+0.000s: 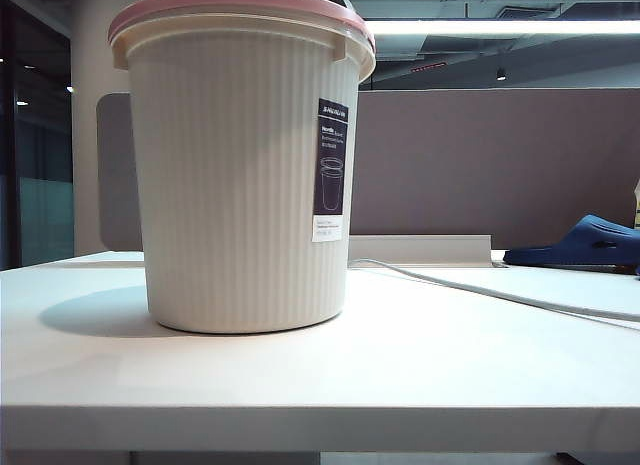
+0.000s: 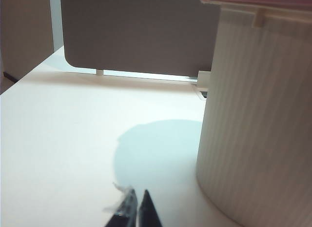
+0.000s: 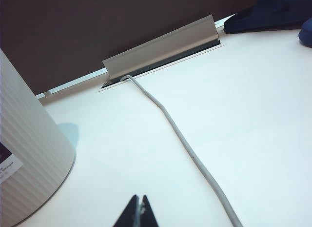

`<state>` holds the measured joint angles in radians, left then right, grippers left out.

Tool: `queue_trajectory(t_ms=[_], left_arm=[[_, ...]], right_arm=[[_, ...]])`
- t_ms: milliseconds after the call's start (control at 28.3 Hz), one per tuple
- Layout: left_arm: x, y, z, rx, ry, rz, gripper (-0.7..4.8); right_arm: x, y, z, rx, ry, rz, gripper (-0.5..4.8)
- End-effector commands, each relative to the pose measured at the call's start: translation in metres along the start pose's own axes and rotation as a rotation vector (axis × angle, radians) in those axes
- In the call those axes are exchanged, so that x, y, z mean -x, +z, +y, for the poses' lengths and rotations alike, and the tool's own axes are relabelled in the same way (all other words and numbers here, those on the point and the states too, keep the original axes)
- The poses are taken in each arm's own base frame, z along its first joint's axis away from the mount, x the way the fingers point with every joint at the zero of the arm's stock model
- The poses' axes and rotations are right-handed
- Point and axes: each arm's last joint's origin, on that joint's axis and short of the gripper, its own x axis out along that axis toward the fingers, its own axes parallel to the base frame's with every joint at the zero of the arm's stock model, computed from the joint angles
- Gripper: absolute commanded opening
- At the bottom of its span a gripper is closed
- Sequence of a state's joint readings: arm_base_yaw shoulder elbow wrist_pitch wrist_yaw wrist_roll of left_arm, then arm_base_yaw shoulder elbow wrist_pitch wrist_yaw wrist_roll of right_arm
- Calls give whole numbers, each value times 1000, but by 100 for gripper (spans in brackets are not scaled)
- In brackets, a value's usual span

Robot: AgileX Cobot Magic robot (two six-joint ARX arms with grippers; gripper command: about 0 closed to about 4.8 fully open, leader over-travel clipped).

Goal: Open the ring lid of the trash can, pull out the black garbage bag inside, and place it on the table.

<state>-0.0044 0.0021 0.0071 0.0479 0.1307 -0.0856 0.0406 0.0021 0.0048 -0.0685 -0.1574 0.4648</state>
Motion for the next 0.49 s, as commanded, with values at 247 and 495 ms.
queue_trajectory(t_ms=[247, 495], left_arm=[[0, 2, 0, -1, -6, -14, 19], [0, 2, 0, 0, -8, -14, 19]], right_arm=[[0, -1, -1, -8, -2, 10, -1], [0, -1, 3, -69, 94, 38, -1]])
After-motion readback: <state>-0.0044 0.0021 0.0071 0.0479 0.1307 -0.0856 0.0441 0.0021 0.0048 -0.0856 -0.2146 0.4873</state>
